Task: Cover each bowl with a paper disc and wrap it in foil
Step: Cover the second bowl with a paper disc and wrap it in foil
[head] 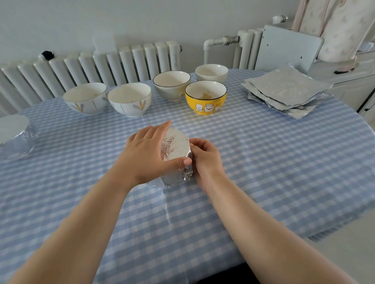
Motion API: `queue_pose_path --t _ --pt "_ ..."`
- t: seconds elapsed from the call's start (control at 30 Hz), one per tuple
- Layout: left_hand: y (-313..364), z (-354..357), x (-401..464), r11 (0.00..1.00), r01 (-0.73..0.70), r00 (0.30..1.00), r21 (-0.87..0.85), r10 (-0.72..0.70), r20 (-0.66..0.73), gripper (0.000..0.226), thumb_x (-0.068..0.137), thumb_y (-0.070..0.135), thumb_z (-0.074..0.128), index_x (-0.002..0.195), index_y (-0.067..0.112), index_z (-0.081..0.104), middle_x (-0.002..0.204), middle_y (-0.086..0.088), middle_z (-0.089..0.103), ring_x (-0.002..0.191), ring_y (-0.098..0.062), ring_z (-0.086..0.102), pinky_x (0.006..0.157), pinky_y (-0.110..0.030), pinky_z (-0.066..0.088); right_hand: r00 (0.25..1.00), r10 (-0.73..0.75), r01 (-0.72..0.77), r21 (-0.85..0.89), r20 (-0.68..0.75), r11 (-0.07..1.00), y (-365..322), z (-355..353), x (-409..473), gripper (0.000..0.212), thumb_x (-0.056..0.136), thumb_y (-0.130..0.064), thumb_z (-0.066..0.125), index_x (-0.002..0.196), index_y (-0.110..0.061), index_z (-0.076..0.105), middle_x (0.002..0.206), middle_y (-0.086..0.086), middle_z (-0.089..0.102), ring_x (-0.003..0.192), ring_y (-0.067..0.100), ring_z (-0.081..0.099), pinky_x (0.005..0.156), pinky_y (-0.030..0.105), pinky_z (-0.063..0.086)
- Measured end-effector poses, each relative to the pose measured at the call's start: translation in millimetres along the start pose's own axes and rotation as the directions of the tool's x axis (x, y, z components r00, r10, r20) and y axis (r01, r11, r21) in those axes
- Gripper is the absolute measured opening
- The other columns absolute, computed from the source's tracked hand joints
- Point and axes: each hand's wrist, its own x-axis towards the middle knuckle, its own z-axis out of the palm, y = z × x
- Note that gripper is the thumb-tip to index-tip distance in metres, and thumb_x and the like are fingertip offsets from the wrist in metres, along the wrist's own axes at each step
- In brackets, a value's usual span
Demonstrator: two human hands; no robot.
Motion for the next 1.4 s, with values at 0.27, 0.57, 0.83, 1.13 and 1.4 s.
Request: queue_pose_path --t 0.27,0.57,0.83,1.13,1.4 --pt "2 -1 2 1.000 0.009 1.000 0.008 -0.009 0.000 0.124 0.055 0.100 0.026 0.156 0.029 0.013 0.156 0.008 0.031 0.146 -0.016 0.022 0.118 -0.043 0.016 0.992 -0.126 0.121 -0.352 0.009 0.928 -5 -6 10 0.017 0.095 -0.010 0.058 0.085 -0.023 0.062 0.089 -0.001 0.070 0.074 0.011 0.065 0.060 0.023 0.051" --pt "4 1 2 1.000 0.020 1.000 0.013 -0.020 -0.009 0.122 0.056 0.100 0.026 0.155 0.029 0.014 0.158 0.009 0.028 0.147 -0.015 0.020 0.118 -0.042 0.014 0.970 -0.237 0.199 -0.374 -0.059 0.906 -5 -11 7 0.022 0.104 -0.010 0.038 0.098 -0.019 0.056 0.102 0.000 0.069 0.088 0.012 0.064 0.080 0.030 0.055" --pt "2 3 1 0.999 0.053 0.998 0.004 -0.052 -0.043 0.118 0.057 0.100 0.026 0.153 0.032 0.020 0.157 0.010 0.032 0.148 -0.019 0.022 0.118 -0.049 0.018 0.985 -0.156 0.171 -0.271 0.076 0.947 6 -13 -16 0.036 0.107 -0.034 0.034 0.108 -0.017 0.066 0.094 -0.003 0.072 0.073 -0.002 0.064 0.060 0.011 0.048" --pt "29 12 11 0.944 0.329 0.932 -0.011 -0.326 -0.157 0.113 0.062 0.090 -0.003 0.149 0.027 0.031 0.160 -0.001 0.027 0.148 -0.027 0.020 0.115 -0.054 0.019 0.978 -0.144 0.189 -0.361 0.148 0.913 -12 -2 6 0.042 0.101 -0.050 0.043 0.089 -0.026 0.074 0.090 -0.001 0.076 0.092 0.019 0.071 0.086 0.040 0.054" --pt "27 11 12 0.942 0.335 0.938 0.009 -0.332 -0.103 0.112 0.064 0.089 -0.002 0.151 0.024 0.025 0.161 -0.003 0.026 0.150 -0.027 0.015 0.116 -0.053 0.015 0.985 -0.131 0.144 -0.106 0.116 0.984 -2 -4 5 0.020 0.098 -0.029 0.060 0.092 -0.013 0.069 0.086 0.006 0.072 0.080 0.020 0.066 0.079 0.036 0.052"
